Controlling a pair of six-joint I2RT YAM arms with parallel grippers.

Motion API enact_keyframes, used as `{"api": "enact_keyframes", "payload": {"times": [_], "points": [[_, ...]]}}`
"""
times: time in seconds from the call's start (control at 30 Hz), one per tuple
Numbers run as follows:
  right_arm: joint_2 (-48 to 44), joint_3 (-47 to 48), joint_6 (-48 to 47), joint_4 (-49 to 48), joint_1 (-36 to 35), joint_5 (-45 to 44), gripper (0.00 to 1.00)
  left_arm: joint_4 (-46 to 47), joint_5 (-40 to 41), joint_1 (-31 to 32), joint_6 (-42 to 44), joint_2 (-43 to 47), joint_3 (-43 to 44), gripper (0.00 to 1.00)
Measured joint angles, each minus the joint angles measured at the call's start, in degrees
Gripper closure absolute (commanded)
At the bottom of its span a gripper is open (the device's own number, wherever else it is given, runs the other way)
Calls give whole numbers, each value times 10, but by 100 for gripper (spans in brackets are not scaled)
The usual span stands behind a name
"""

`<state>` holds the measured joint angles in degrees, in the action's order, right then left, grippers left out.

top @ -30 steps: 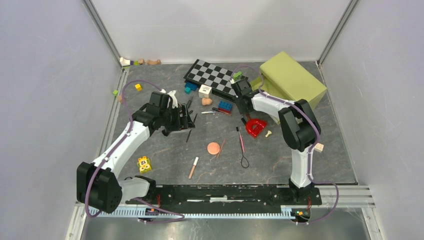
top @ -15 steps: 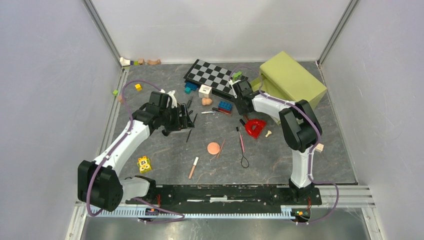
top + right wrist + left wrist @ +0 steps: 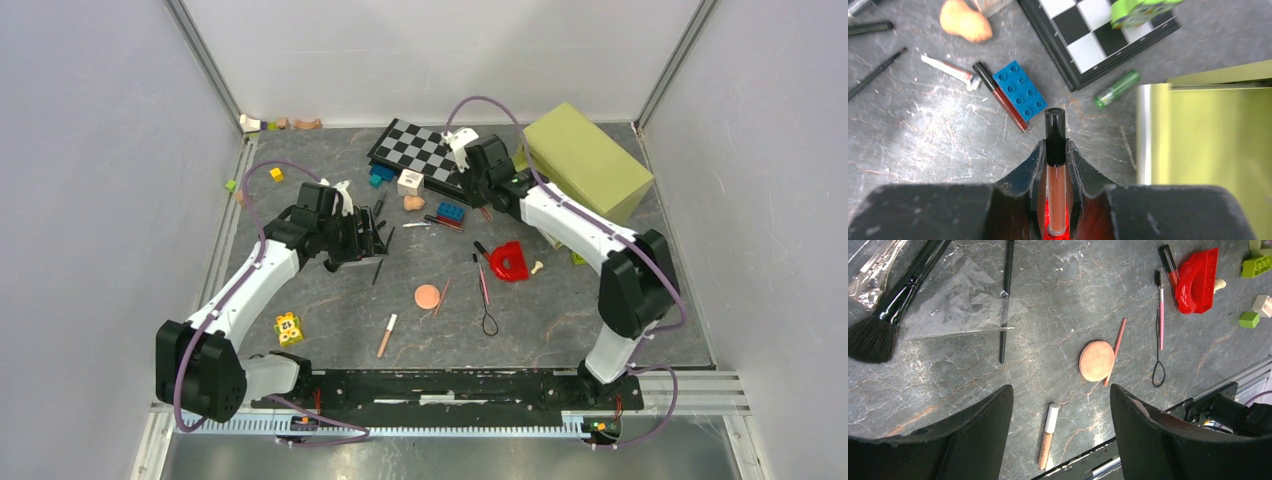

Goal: Organize the makeup
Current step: Pick up the makeup from the center of the board, then place the makeup in the drawer.

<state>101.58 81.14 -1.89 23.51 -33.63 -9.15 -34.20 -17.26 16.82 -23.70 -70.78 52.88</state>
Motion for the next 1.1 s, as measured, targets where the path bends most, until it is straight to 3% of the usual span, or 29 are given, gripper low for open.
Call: {"api": "enact_keyframes", "payload": {"times": [0.33, 0.63, 1.1], "points": [[-61, 32, -43, 35, 13, -49, 91, 0, -12, -1, 0, -2, 0, 24], [-77, 32, -97, 76, 85, -65, 91, 0, -21, -1, 0, -2, 0, 24], [-35, 16, -178, 81, 130, -62, 88, 1, -24, -1, 0, 2, 0, 24]]}}
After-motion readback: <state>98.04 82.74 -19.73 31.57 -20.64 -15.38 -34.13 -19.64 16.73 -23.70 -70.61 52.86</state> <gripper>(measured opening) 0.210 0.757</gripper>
